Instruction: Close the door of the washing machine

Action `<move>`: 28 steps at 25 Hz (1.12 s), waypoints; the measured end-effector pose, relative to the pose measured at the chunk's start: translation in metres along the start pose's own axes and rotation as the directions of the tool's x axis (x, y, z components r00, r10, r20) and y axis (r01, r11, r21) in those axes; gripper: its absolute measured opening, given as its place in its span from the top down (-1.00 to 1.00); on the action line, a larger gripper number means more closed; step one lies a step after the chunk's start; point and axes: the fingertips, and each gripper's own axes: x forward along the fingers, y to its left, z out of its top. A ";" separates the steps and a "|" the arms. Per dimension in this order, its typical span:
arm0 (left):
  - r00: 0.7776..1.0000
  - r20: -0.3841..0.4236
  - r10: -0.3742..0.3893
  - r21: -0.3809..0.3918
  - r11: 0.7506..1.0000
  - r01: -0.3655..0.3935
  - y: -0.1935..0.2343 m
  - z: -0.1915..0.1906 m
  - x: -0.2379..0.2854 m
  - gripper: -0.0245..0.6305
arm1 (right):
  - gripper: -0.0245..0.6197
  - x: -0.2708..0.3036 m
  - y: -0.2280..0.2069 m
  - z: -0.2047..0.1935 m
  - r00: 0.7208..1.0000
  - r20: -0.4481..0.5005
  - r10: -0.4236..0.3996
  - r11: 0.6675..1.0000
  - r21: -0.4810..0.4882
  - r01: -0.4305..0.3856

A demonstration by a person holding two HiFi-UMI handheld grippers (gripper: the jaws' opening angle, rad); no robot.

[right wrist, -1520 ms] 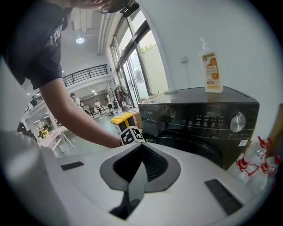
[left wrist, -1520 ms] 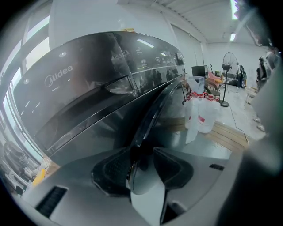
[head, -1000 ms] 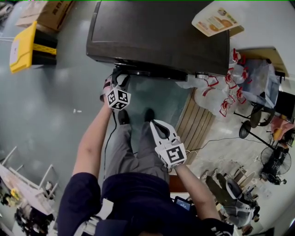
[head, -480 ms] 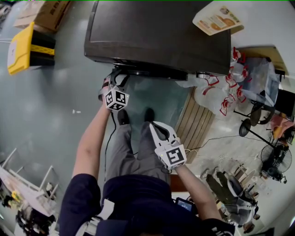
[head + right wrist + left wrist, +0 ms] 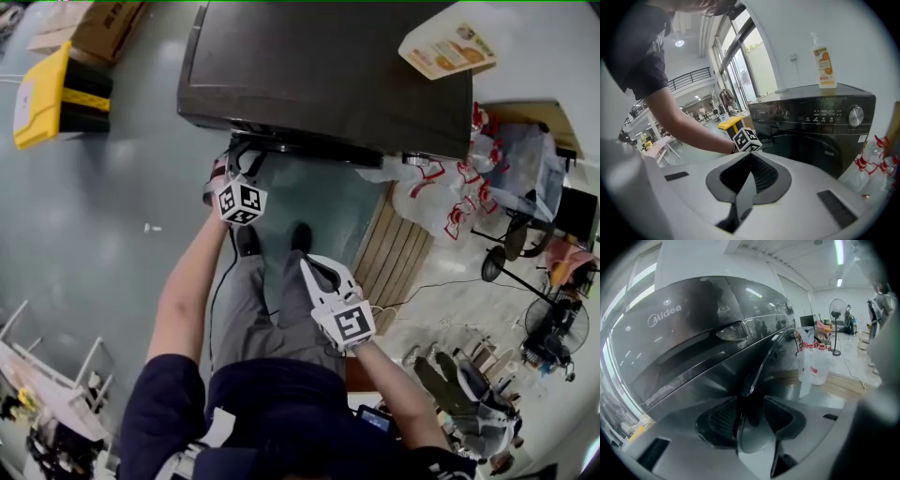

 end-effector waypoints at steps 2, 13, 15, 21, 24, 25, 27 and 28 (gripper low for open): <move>1.000 0.001 0.002 0.034 0.999 -0.002 0.002 0.001 0.000 0.33 | 0.86 0.000 0.000 0.002 1.000 -0.006 -0.002 1.000 0.003 0.002; 0.995 0.062 0.084 0.051 0.995 -0.087 0.008 0.018 -0.021 0.41 | 0.86 -0.002 -0.027 0.024 0.997 0.039 -0.073 0.997 -0.012 0.073; 0.991 0.090 0.097 0.018 0.995 -0.099 0.012 0.026 -0.030 0.47 | 0.86 -0.005 -0.029 0.027 0.996 0.048 -0.079 0.997 -0.013 0.080; 0.985 0.126 0.115 -0.060 0.992 -0.108 0.017 0.038 -0.049 0.62 | 0.86 -0.012 -0.040 0.035 0.992 0.072 -0.106 0.994 -0.014 0.107; 0.980 0.154 0.127 -0.089 0.989 -0.114 0.022 0.050 -0.061 0.67 | 0.86 -0.015 -0.048 0.050 0.986 0.103 -0.129 0.991 -0.006 0.130; 0.978 0.164 0.129 -0.095 0.989 -0.115 0.022 0.054 -0.066 0.68 | 0.86 -0.016 -0.049 0.055 0.984 0.116 -0.134 0.991 -0.008 0.136; 0.975 0.179 0.132 -0.108 0.988 -0.114 0.022 0.060 -0.076 0.70 | 0.86 -0.018 -0.050 0.063 0.980 0.137 -0.141 0.989 -0.015 0.144; 0.974 0.185 0.134 -0.115 0.987 -0.114 0.023 0.063 -0.080 0.70 | 0.86 -0.018 -0.051 0.067 0.979 0.146 -0.144 0.989 -0.018 0.148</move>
